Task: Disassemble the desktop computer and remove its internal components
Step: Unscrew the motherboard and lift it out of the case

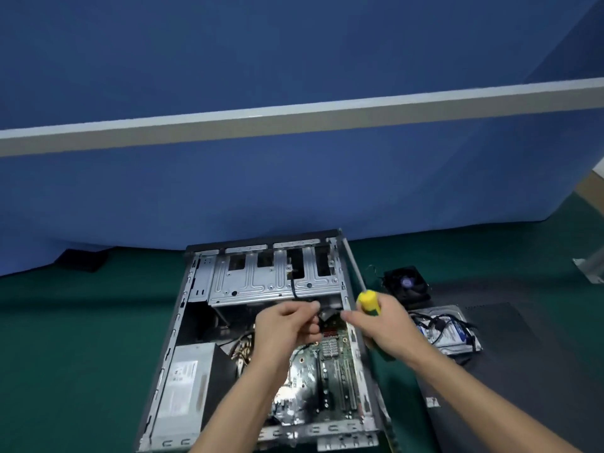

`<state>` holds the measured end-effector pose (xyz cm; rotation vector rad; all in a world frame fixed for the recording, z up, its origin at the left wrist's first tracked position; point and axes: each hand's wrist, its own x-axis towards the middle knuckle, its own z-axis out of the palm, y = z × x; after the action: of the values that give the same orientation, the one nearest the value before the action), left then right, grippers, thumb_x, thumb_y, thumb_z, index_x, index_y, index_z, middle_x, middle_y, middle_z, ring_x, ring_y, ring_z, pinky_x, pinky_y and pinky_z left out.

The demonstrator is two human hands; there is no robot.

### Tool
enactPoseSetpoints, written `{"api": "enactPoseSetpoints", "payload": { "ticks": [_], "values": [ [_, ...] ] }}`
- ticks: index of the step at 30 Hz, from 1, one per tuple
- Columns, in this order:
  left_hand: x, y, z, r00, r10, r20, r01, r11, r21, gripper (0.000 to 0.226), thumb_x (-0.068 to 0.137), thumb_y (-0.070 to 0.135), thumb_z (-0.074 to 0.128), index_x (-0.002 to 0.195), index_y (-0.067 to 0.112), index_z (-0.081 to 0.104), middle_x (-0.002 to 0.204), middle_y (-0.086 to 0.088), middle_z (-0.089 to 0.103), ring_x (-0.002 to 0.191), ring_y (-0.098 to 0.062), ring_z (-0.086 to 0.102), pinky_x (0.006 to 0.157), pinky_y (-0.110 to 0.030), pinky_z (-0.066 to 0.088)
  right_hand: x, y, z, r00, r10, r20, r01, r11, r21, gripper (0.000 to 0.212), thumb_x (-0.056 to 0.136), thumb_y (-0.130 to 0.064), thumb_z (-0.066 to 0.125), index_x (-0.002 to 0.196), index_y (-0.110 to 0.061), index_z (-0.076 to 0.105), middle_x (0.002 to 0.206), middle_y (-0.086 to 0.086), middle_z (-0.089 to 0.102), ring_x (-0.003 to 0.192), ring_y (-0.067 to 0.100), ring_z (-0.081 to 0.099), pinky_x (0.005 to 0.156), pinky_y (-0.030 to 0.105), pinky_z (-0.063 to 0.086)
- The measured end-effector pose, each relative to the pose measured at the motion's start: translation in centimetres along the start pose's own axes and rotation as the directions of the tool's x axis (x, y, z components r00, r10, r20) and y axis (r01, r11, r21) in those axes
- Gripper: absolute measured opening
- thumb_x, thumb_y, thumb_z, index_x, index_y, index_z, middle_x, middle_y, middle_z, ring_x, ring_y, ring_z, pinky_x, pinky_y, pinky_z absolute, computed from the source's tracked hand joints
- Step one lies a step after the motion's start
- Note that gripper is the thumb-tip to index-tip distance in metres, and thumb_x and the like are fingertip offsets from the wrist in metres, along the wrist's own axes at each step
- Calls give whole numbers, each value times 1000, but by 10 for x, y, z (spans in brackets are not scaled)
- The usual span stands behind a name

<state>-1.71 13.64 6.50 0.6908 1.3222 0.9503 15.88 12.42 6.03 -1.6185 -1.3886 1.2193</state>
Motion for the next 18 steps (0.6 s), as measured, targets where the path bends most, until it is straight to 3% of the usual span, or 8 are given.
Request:
{"api": "enactPoseSetpoints", "payload": {
  "ticks": [4,9,14,18],
  "values": [
    [-10,-3,44,998,-11,59,8,999,49,8,81,6,69,78,-1,70,59,-7,63,48,-12,57,50,-23,52,-1,5,-18,995,-92,27,86,983,161,11,83,-13,67,73,-15,63,48,-5,53,36,12,44,39,21,38],
    [-15,-13,81,999,-39,-16,39,999,21,15,88,6,61,81,-6,68,58,-8,62,46,-12,56,49,-23,53,-8,20,-35,999,-34,1,32,968,250,7,85,-11,67,78,-12,66,49,-3,56,37,11,44,39,23,40],
    [-21,-25,107,991,-89,-103,89,996,-8,16,88,7,61,88,-7,68,69,-10,71,47,-11,60,49,-24,55,-12,35,-39,998,-24,-65,32,991,133,12,79,-21,73,71,-20,65,51,-8,61,37,4,46,44,23,37],
    [-23,-32,115,986,-120,-116,119,993,-9,16,88,10,62,88,-5,68,76,-9,73,51,-13,62,52,-26,56,-11,45,-41,994,2,-112,2,999,34,14,78,-28,73,68,-24,64,57,-6,64,50,10,55,55,33,47]
  ]
}}
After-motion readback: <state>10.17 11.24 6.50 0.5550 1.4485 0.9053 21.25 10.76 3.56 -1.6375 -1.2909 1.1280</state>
